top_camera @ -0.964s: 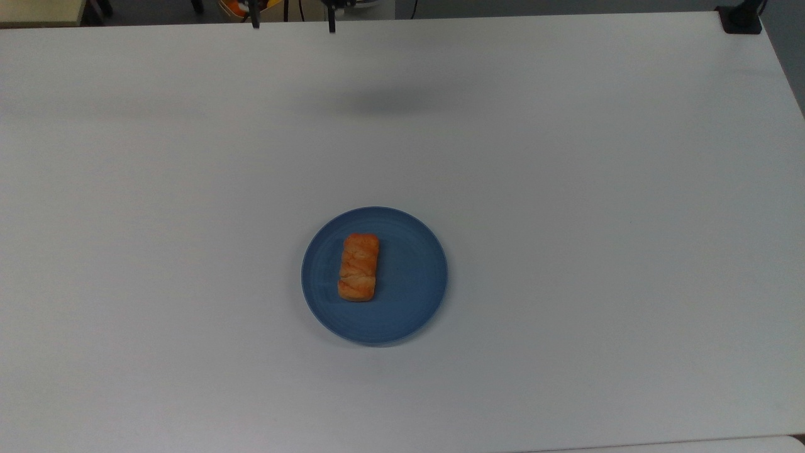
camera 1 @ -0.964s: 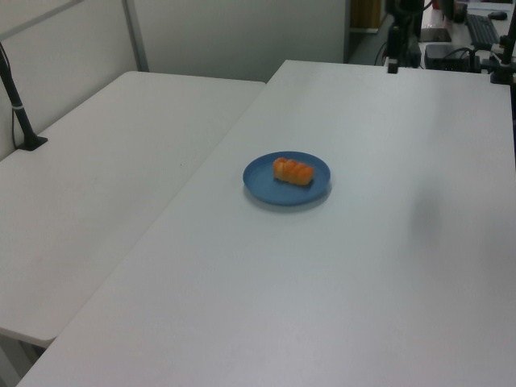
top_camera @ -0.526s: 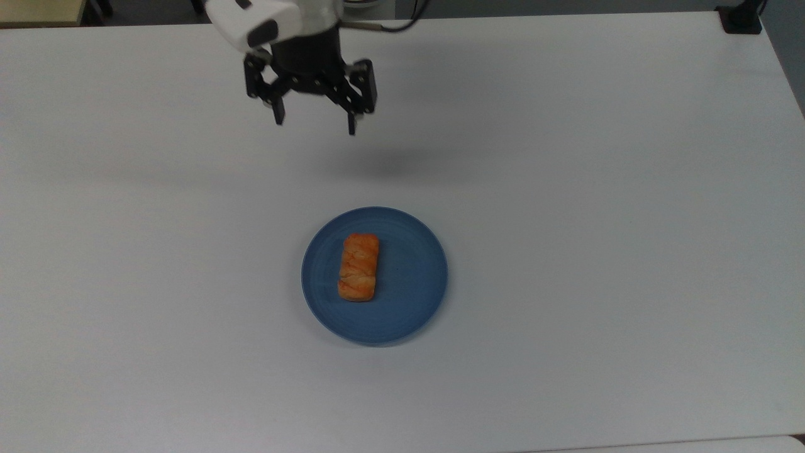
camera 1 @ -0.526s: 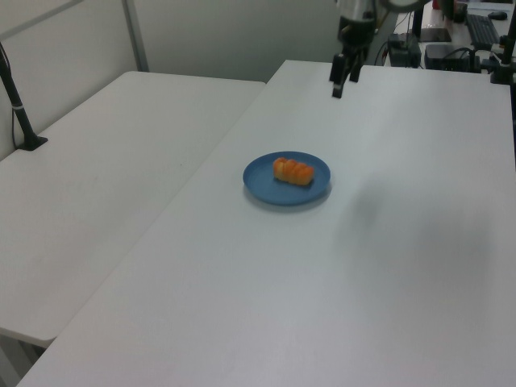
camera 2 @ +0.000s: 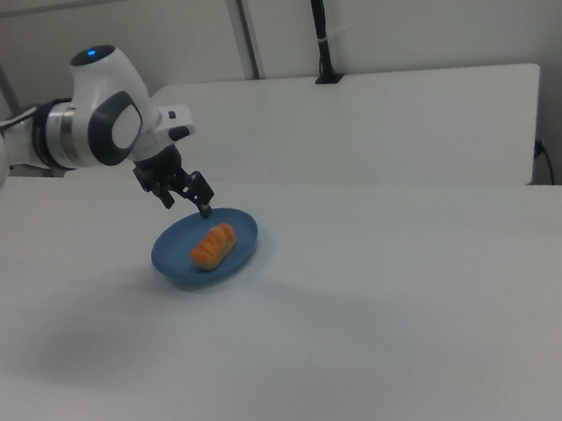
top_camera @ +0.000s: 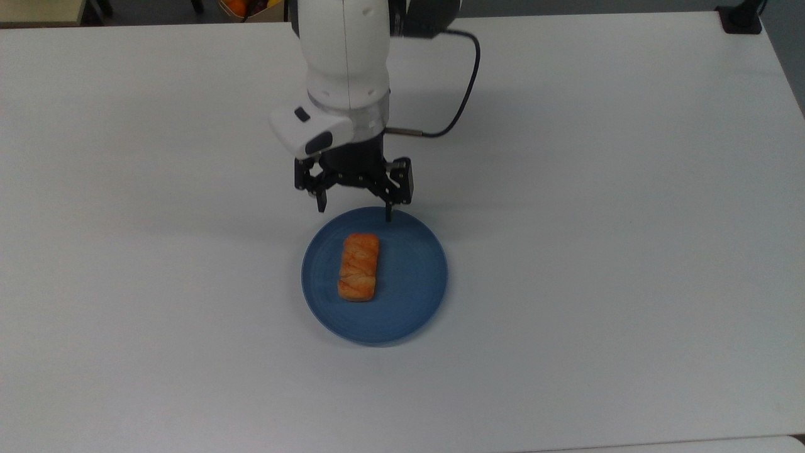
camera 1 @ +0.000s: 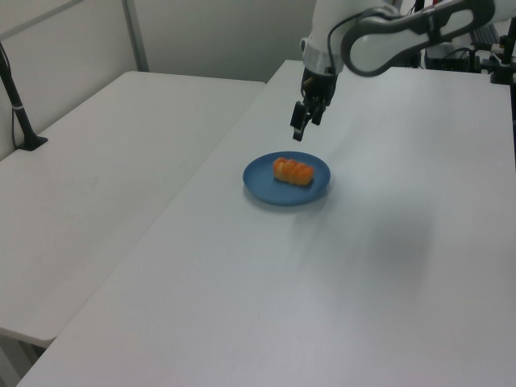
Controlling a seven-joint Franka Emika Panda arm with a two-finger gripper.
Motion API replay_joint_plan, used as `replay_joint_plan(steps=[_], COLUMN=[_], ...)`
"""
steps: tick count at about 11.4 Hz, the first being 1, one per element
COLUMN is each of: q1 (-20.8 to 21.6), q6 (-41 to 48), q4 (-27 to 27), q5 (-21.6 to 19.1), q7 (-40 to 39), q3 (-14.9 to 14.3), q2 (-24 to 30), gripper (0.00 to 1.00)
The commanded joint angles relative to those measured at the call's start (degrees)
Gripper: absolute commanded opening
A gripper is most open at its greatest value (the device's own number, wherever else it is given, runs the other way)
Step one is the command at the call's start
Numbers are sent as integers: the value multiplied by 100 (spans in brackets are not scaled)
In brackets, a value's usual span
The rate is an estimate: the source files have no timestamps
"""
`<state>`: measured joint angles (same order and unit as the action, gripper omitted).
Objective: Put the bread on the table
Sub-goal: 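Move the gripper down over the orange bread roll on the blue plate, then close the gripper on the orange bread roll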
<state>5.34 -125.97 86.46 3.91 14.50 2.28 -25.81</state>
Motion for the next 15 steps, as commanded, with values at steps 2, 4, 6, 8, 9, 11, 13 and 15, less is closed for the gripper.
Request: replay_joint_plan(steps=[2, 4, 6, 8, 9, 11, 13, 15], q1=[64, 73, 64, 64, 73, 73, 82, 90], q6=[-1121, -1175, -1184, -1175, -1175, -1175, -1175, -1149], q4=[-367, -358, -349, -314, -314, -314, -314, -314], q5=[373, 487, 505, 497, 488, 488, 514, 505], q7=[123, 123, 123, 132, 141, 228, 465, 466], q3=[-44, -44, -44, -44, -44, -35, -35, -35], q2=[-809, -977, -1162, -1207, -1207, -1207, -1198, -1172], gripper=[100, 100, 100, 96, 88, 72, 49, 30])
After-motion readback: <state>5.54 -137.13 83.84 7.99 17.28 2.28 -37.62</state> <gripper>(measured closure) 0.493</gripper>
